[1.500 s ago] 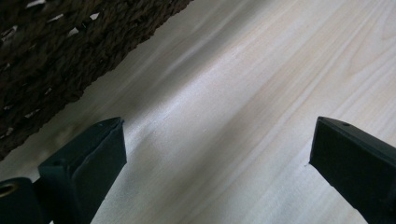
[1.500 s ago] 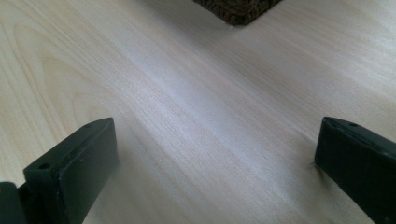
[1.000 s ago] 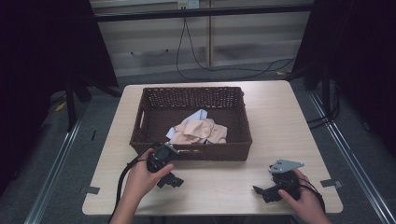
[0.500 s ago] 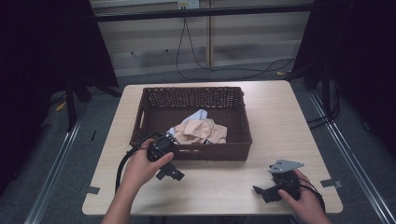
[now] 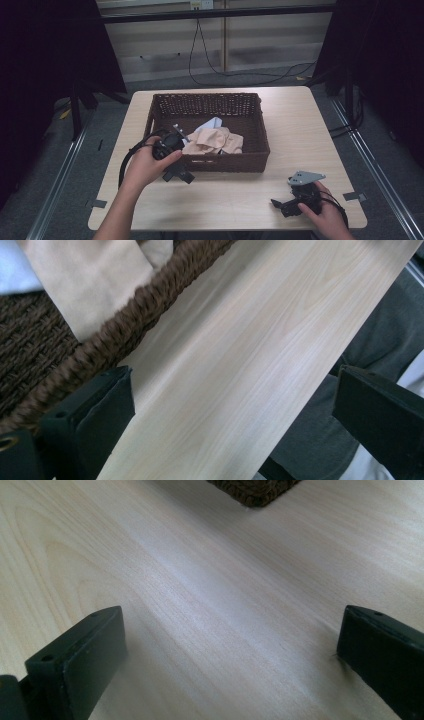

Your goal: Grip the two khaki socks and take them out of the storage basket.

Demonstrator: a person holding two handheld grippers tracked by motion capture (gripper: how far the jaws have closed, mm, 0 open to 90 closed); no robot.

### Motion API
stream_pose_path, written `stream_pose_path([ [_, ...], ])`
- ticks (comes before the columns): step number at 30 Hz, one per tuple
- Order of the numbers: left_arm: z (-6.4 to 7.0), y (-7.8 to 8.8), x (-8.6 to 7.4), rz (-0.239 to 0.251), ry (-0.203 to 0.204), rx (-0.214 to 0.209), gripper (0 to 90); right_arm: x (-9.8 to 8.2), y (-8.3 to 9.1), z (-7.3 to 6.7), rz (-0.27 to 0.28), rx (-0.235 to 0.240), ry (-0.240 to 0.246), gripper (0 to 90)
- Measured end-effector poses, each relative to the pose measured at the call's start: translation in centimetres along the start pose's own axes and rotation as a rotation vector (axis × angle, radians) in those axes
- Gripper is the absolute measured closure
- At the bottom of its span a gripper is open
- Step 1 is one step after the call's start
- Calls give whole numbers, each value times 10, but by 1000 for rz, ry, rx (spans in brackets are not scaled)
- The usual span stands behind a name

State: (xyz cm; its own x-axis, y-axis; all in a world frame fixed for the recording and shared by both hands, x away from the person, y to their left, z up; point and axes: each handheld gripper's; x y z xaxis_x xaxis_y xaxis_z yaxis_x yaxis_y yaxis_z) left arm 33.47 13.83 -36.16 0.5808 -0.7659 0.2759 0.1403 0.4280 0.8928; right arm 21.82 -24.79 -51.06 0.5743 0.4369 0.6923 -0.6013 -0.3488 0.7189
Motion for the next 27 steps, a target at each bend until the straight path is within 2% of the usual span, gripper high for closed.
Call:
stream_pose_path([
  [9,3,20,21,15,-3,-15,26,0,0,0,0,-1,-4,0],
  [14,-1,27,33,35,22,-14,26,0,0,0,5,-1,1,0],
  [24,-18,26,53,78,70,-19,26,0,0,0,5,-1,1,0],
  [27,-26,18,63,76,104,10,26,0,0,0,5,-1,1,0],
])
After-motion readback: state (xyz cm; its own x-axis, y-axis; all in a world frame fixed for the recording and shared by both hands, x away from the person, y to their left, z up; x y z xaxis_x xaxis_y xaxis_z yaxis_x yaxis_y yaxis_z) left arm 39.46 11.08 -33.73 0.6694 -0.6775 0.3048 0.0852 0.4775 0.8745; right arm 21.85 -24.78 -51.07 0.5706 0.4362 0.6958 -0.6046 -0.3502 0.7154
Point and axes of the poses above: each handheld gripper's, and its own axes: y roughly backward along the jaws, x roughly out of its top, z roughly to its right, and after that the axes turned 7 degrees about -x, right-handed
